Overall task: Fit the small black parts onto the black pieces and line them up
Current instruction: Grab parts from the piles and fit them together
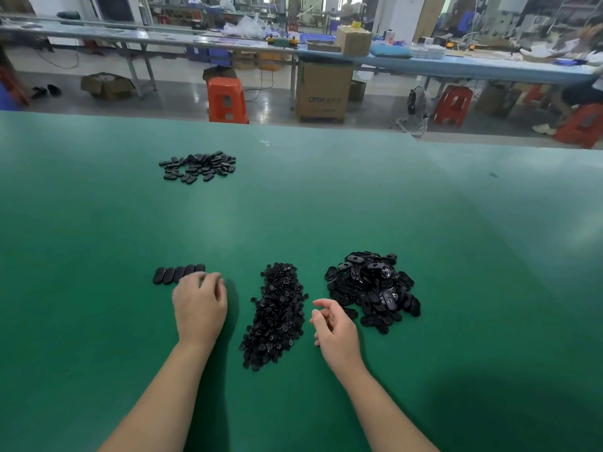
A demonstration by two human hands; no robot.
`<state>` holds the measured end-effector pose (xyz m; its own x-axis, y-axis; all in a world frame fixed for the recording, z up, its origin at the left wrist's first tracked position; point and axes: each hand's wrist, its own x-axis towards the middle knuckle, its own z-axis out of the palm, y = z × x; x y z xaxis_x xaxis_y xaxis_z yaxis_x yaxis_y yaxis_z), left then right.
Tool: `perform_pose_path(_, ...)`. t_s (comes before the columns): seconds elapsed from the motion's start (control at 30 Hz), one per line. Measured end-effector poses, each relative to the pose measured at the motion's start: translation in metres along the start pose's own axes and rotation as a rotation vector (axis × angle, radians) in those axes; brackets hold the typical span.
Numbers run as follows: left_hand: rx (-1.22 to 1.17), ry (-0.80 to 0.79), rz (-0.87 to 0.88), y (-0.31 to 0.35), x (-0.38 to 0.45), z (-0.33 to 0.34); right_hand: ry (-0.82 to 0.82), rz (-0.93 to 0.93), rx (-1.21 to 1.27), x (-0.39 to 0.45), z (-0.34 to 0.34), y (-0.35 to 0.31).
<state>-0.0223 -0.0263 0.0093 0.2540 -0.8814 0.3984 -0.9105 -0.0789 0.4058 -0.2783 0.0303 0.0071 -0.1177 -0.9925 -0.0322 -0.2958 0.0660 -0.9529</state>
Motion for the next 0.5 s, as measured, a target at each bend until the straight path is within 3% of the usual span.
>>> perform_pose_path(0.2, -0.201, -0.202, 0.087, 0.016, -0.013, 0.002, -0.004, 0.003, -0.023, -0.002, 0.0, -0.002)
perform_pose_path(0.5, -0.187, -0.2, 0.148, 0.015, -0.028, 0.006, 0.004, -0.006, -0.083, -0.004, 0.002, -0.005)
